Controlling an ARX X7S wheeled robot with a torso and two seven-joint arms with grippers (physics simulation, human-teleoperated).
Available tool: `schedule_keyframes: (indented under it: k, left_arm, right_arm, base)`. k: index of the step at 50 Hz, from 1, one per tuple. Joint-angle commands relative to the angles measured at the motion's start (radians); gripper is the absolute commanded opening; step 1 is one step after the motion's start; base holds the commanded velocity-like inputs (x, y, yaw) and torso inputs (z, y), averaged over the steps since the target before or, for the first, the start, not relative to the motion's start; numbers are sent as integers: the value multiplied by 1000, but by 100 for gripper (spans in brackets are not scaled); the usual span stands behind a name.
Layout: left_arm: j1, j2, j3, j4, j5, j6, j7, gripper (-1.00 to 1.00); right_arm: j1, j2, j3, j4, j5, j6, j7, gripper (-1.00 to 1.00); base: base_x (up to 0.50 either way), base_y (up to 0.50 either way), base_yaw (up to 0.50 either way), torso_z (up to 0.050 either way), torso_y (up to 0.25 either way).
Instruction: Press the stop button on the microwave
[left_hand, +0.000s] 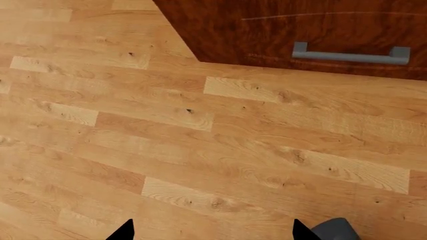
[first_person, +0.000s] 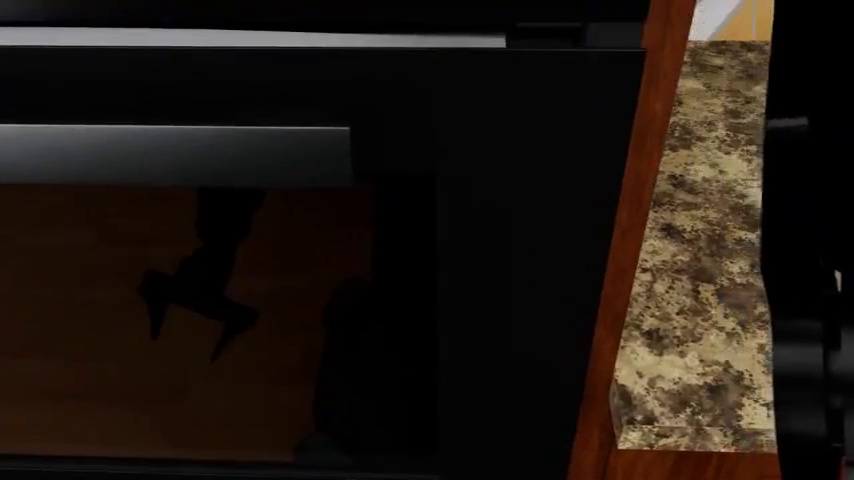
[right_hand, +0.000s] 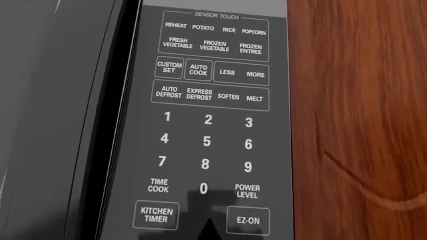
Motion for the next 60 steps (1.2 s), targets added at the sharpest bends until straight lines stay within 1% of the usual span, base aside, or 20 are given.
schedule_keyframes:
  k: [1,9,16,32,41,60]
  left_arm:
    - [0,0,0,0,0,0,0,100]
    - [0,0,0,0,0,0,0,100]
    - [0,0,0,0,0,0,0,100]
    - [0,0,0,0,0,0,0,100]
    - [0,0,0,0,0,0,0,100]
    - [0,0,0,0,0,0,0,100]
  right_arm:
    - [-38,21,4,-59,26,57,56,-100]
    - [-55,32,-5,-69,22,97,110,-100]
    - [-60,28,23,-89,55,131,146,-100]
    - [-75,40,35,-105,76,148,172,-100]
    - [-85,44,16,-73,54,79,106,-100]
    - [-79,28,-71,137,-68,-92,-23,-100]
  base:
    - [0,0,0,0,0]
    - [0,0,0,0,0]
    - [0,0,0,0,0]
    - [0,0,0,0,0]
    - [0,0,0,0,0]
    - [0,0,0,0,0]
